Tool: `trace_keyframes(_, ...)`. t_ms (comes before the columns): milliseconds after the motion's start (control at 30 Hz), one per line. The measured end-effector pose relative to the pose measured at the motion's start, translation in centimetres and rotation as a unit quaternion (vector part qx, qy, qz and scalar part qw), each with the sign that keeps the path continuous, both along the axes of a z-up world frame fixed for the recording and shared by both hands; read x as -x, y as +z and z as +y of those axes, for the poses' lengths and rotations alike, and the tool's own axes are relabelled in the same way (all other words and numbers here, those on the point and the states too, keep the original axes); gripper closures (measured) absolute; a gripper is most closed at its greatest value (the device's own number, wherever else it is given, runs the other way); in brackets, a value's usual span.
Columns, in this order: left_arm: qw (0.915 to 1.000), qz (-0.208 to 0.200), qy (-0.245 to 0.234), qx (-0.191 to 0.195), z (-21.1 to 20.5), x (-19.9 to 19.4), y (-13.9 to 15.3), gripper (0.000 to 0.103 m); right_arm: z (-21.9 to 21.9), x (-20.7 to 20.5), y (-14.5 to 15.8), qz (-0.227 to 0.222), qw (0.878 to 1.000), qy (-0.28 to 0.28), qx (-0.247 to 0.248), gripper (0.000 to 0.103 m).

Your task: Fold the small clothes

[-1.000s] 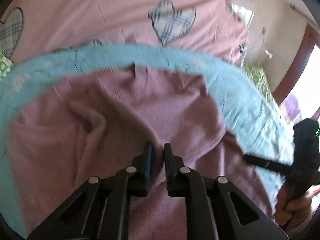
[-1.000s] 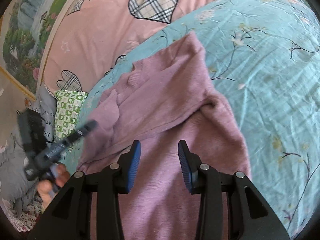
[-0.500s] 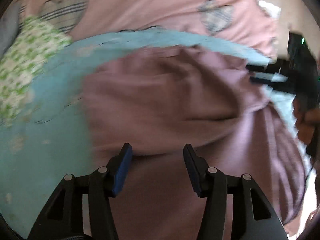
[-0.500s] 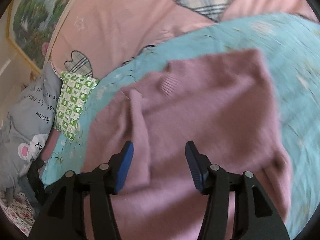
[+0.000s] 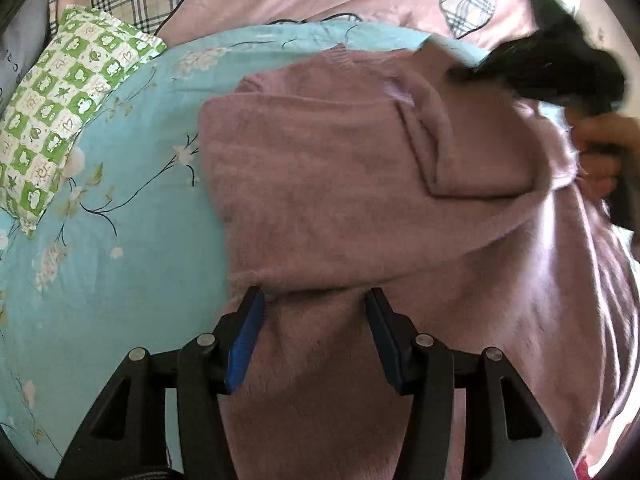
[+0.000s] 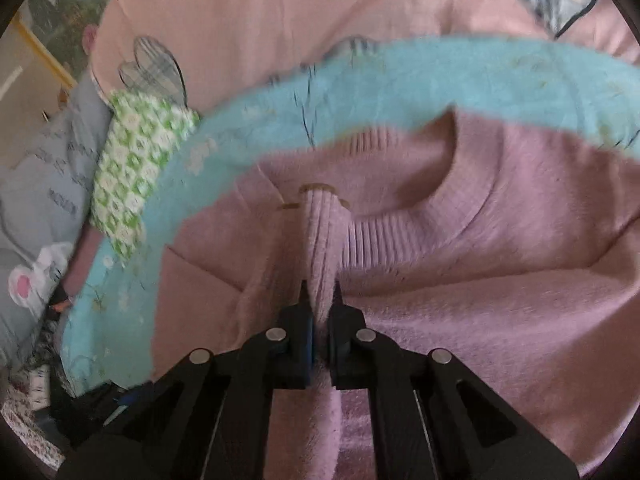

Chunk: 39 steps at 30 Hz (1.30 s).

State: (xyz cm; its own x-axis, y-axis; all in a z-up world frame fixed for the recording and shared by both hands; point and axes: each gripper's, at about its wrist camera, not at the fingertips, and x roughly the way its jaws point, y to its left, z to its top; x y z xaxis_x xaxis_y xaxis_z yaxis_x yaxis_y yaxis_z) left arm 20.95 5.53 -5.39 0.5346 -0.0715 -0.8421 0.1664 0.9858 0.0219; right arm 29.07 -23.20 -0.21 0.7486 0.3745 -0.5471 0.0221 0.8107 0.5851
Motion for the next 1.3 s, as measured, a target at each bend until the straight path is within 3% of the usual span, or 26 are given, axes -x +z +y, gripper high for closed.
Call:
trace_keyframes(67,0.9992,-0.003,0.035,-0.017,0.1,-0.6,-0.2,0.050,-1.9,2.4,2.7,-0.058,0.997,-0.038,-0.022,0.097)
trace_keyframes(133,0.9970,-0.015,0.074,-0.014,0.5,-0.6,0.0,0.051,-5.1,7.3,5.1,-0.144,0.982,-0.111,-0.049,0.097)
trace_keyframes(167,0.9940,-0.030,0.104,-0.016,0.7,-0.5,0.3,0.055,-6.2,9.4,5.0,-0.159,0.975,-0.146,-0.052,0.097)
trace_keyframes(200,0.9909,-0.038,0.128,-0.017,0.9,-0.4,0.5,0.065,-6.8,10.2,4.4,-0.156,0.974,-0.159,-0.054,0.097)
trace_keyframes(233,0.9880,-0.044,0.148,-0.012,1.1,-0.2,0.6,0.067,-7.4,10.9,3.1,-0.143,0.974,-0.162,-0.061,0.097)
trace_keyframes(333,0.9766,-0.045,0.210,-0.016,2.1,0.2,0.4,0.060,-8.0,11.6,-2.7,-0.073,0.980,-0.173,-0.073,0.097)
trace_keyframes(433,0.9768,-0.013,0.213,0.013,2.9,0.9,-1.1,0.058,-8.8,12.6,-6.3,-0.045,0.974,-0.189,-0.115,0.097)
trace_keyframes(533,0.9773,-0.017,0.211,0.011,3.0,1.5,-0.7,0.057,-9.4,13.3,-5.4,-0.064,0.972,-0.191,-0.122,0.097)
trace_keyframes(600,0.9743,-0.016,0.223,0.028,3.7,1.5,-0.6,0.051,-9.7,14.0,-2.9,-0.109,0.969,-0.194,-0.110,0.097)
trace_keyframes(667,0.9691,-0.019,0.240,0.053,4.6,1.9,-0.6,0.049,-10.0,15.3,-1.8,-0.123,0.966,-0.208,-0.090,0.097)
trace_keyframes(800,0.9645,-0.027,0.255,0.064,4.6,2.0,-0.6,0.049,-10.4,15.1,-5.3,-0.052,0.973,-0.216,-0.063,0.097)
trace_keyframes(867,0.9633,-0.029,0.258,0.069,5.1,1.9,-0.7,0.049,-10.4,14.8,-7.9,0.010,0.977,-0.204,-0.068,0.096)
trace_keyframes(900,0.9611,-0.029,0.263,0.080,5.5,2.1,-0.6,0.049,-10.5,15.3,-8.3,0.015,0.975,-0.207,-0.077,0.096)
trace_keyframes(967,0.9579,-0.029,0.267,0.101,6.4,2.5,-0.5,0.046,-10.2,16.4,-8.1,0.020,0.973,-0.221,-0.070,0.095)
trace_keyframes(1033,0.9608,-0.023,0.257,0.100,6.3,2.5,-0.6,0.045,-9.8,17.2,-7.1,0.036,0.971,-0.232,-0.040,0.091)
trace_keyframes(1100,0.9655,-0.024,0.243,0.089,6.0,2.8,-0.6,0.045,-8.9,17.8,-5.4,0.065,0.962,-0.263,0.031,0.072)
trace_keyframes(1167,0.9679,-0.026,0.236,0.083,5.8,3.2,-0.7,0.044,-7.4,18.8,-2.7,0.040,0.955,-0.282,0.085,0.068)
trace_keyframes(1233,0.9694,-0.030,0.230,0.081,5.6,3.4,-0.9,0.044,-5.7,18.8,-0.4,0.000,0.959,-0.265,0.104,0.058)
trace_keyframes(1300,0.9694,-0.032,0.229,0.083,5.6,3.5,-1.1,0.043,-3.6,17.3,1.8,-0.051,0.975,-0.196,0.090,0.052)
